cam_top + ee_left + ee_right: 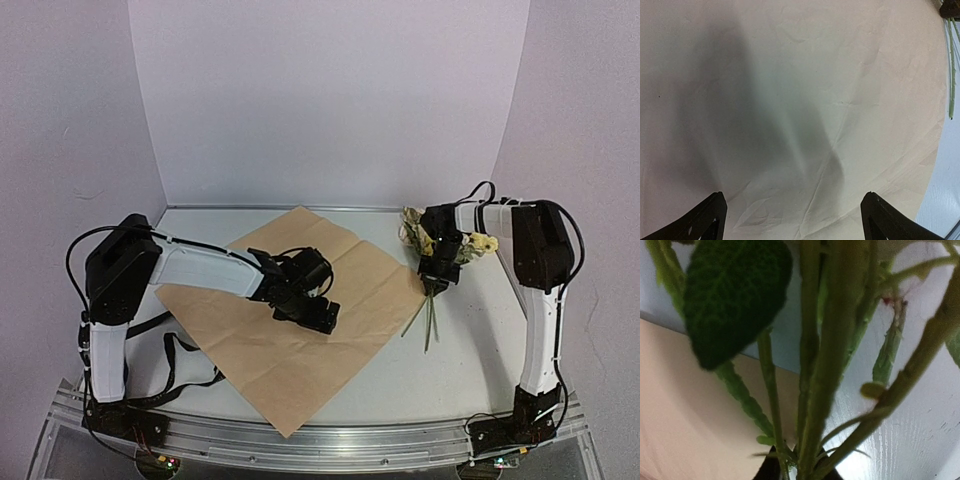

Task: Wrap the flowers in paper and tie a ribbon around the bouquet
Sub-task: Pick up the fake flower from the center of the board, then move the flattened wrapping paper to the center of the board.

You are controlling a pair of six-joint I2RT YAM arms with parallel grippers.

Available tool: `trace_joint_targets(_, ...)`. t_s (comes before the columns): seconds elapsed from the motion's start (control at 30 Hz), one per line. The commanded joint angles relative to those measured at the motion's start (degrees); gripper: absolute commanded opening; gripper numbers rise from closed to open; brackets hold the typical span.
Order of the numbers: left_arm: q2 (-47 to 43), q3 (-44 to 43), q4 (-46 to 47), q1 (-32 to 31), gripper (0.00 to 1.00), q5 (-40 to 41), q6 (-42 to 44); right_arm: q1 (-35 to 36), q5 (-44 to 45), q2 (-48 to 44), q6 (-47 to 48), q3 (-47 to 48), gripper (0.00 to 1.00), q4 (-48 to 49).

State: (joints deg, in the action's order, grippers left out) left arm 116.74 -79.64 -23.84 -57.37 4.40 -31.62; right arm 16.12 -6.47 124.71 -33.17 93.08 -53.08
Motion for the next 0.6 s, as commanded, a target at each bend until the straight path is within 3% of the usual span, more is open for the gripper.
trace_joint_targets(0.0, 1.3, 0.5, 1.4, 0.2, 0.96, -1.3, -0.6, -1.0, -1.7, 0.8, -1.7, 1.7, 0.06, -2.0)
trace_joint_targets(0.1, 2.6, 0.0, 0.9, 0.2, 0.96, -1.6, -0.9, -1.2, -1.7, -1.0, -1.4, 1.6, 0.0, -2.8)
trace_joint_targets(0.57, 9.1, -7.6, -2.4, -0.6, 0.95, -3.9, -1.1, -1.5, 0.6, -12.2, 6.3, 7.8, 0.0, -14.8)
